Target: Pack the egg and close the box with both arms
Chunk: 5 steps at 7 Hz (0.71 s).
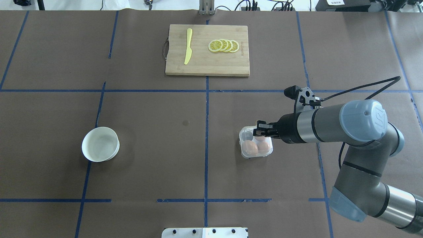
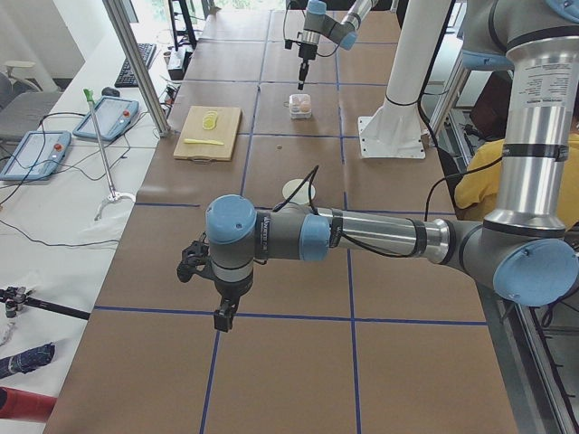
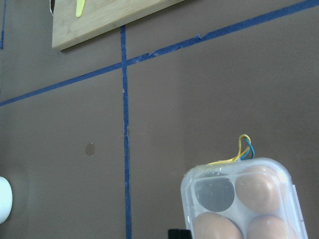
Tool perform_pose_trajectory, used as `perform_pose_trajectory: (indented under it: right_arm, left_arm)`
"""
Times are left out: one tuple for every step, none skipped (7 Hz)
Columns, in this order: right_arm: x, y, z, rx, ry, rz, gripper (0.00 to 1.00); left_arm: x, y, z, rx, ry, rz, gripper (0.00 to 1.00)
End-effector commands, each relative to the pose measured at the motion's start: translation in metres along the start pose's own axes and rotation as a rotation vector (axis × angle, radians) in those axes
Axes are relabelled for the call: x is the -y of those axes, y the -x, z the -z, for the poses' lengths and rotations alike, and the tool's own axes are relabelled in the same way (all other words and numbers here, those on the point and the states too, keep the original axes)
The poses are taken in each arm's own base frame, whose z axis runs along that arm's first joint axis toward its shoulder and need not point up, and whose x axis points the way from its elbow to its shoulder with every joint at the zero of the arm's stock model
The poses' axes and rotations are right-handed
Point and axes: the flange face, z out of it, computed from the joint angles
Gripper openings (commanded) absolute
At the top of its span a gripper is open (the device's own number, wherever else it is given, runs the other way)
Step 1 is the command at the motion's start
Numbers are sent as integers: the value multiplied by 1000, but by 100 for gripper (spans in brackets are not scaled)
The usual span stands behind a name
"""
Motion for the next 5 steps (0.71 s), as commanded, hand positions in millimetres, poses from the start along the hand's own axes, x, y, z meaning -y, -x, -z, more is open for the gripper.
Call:
perform_pose_trajectory:
  right_arm:
    - [19,-3,11,-56,-9,-34,0]
    - [41,-13,25,-97,2,-67,0]
    - [62,-25,36,-158,1,-100,0]
    - [82,-41,43,-242,-3,-39,0]
    - [103,-59,54,-324,18,36,0]
  left_arm:
    - [0,0,0,0,0,-1,100]
    - [0,1,-1,0,1,0,100]
    - [0,1,-2,-1,3,0,100]
    - [0,1,-2,-1,4,1,100]
    - [0,0,-4,-3,9,2,100]
